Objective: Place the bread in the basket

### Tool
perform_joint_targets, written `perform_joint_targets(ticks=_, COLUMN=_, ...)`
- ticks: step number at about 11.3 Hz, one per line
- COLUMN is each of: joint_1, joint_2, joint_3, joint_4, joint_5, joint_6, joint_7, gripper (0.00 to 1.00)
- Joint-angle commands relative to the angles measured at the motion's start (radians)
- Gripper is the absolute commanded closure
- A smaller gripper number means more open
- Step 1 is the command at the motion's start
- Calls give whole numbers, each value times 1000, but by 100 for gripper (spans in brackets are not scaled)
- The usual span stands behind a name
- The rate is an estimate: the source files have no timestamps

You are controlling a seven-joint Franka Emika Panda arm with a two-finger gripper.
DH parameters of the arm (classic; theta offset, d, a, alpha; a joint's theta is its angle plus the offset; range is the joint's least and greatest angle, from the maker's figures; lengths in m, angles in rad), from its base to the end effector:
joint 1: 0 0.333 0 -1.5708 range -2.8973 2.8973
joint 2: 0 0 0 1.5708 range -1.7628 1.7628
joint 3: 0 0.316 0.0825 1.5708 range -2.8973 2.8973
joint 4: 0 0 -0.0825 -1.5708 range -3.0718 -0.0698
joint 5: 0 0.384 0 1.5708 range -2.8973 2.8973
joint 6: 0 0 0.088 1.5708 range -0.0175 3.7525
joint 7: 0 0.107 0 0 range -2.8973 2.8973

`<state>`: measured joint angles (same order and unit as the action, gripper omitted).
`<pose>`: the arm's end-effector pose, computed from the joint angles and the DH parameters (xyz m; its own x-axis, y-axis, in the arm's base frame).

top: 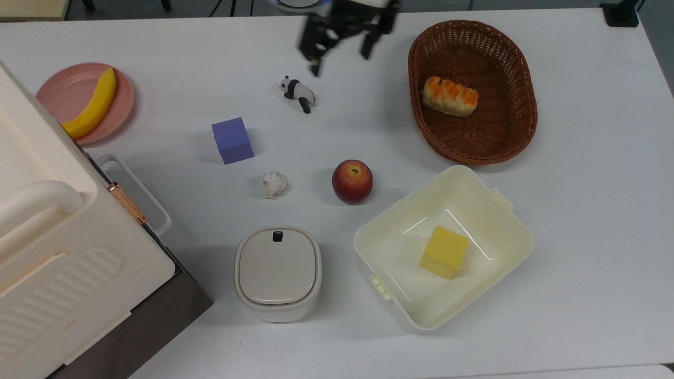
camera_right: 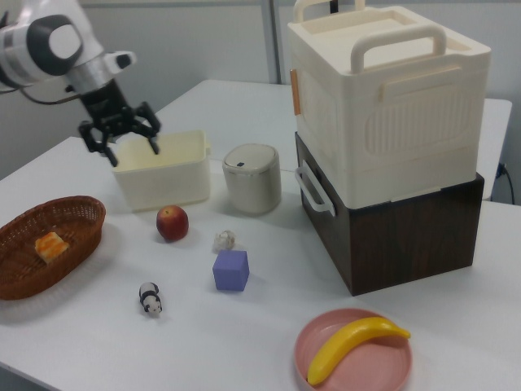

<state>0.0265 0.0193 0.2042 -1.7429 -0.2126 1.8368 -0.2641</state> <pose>0.5660 0.1147 0.5571 0.8553 0.5179 0.0139 0.5034 -0.8370 0.2144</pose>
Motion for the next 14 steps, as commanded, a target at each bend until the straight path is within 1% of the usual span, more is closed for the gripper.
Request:
perform_joint_targets(ticks=1, joint_1=-16, joint_2=-42, joint_3=-123, joint_4=45, joint_5=140, joint_6=-117, joint_7=109, gripper=0)
perform_joint_targets(ticks=2, joint_1=-28, joint_2=-42, joint_3=-141, joint_4=61, joint_5=189, joint_6=-116, joint_7=203, gripper=0)
perform_joint_targets(ticks=3, joint_1=-33, joint_2=-45, joint_3=-160, joint_4=75, joint_5=217, joint_6=-116, joint_7=306, gripper=0)
perform_joint_targets(ticks=4, joint_1=-33, joint_2=-48, joint_3=-169, joint_4=77, joint_5=232, joint_6=-119, joint_7=366, gripper=0)
perform_joint_targets(ticks=5, joint_1=-33, joint_2=-56, joint_3=-169, joint_4=77, joint_5=239, joint_6=-120, joint_7=432, gripper=0)
perform_joint_targets(ticks=6, joint_1=-31, joint_2=-76, joint_3=-169, joint_4=68, joint_5=233, joint_6=-119, joint_7=548, gripper=0)
perform_joint_targets(ticks=7, joint_1=-31, joint_2=-76, joint_3=-167, joint_4=68, joint_5=225, joint_6=-123, joint_7=586, gripper=0)
perform_joint_targets(ticks=9, joint_1=-33, joint_2=-84, joint_3=-167, joint_4=68, joint_5=228, joint_6=-137, joint_7=514, gripper=0)
perform_joint_targets(ticks=10, joint_1=-36, joint_2=-88, joint_3=-169, joint_4=68, joint_5=228, joint_6=-167, joint_7=485, gripper=0)
perform_joint_targets(ticks=12, joint_1=-48, joint_2=-94, joint_3=-170, joint_4=66, joint_5=239, joint_6=-223, joint_7=357, gripper=0)
perform_joint_targets(ticks=14, joint_1=-54, joint_2=-98, joint_3=-178, joint_4=68, joint_5=249, joint_6=-231, joint_7=284, gripper=0)
